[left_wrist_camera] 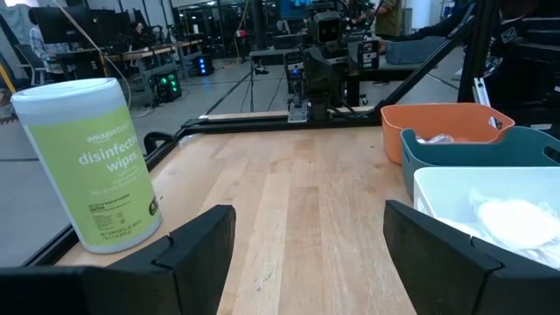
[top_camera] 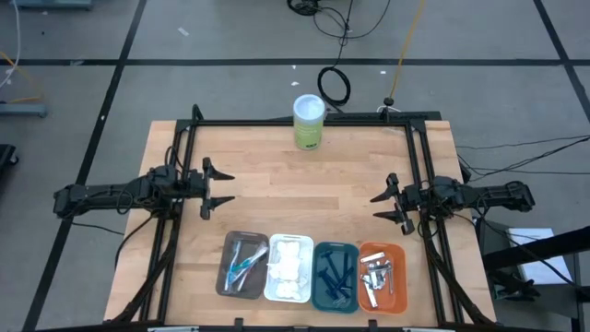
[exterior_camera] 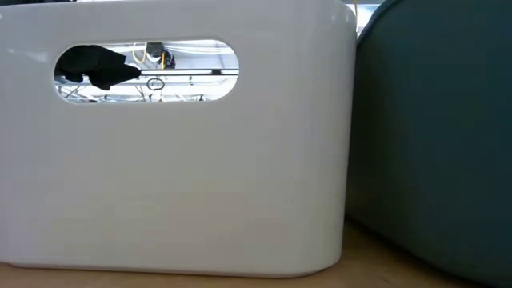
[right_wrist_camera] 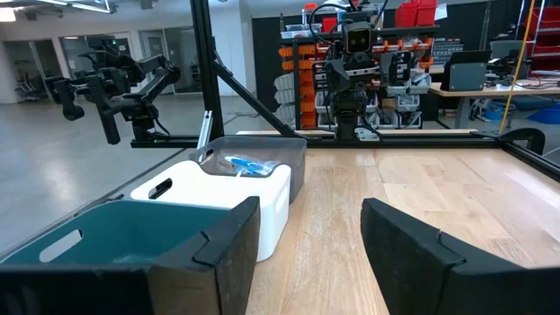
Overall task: Pick & Place Travel size toiletries
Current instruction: Return to Home Position
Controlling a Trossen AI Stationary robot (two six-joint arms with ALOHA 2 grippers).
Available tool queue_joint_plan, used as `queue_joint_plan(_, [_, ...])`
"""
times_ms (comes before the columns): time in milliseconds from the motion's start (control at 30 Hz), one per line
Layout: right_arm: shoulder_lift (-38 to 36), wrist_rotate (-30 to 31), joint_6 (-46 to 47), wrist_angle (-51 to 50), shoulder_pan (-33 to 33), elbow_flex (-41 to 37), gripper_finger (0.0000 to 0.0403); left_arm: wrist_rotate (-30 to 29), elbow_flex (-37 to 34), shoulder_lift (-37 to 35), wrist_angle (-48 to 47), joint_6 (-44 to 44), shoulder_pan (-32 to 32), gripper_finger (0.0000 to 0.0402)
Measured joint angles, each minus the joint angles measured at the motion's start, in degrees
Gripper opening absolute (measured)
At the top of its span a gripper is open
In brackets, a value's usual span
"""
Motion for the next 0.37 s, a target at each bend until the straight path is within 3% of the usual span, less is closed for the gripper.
queue_joint_plan(367, [0.0,0.0,0.0,0.0,0.0,0.0,0.019,0.0,0.0,0.0,0.0,0.0,0.0,0.0283])
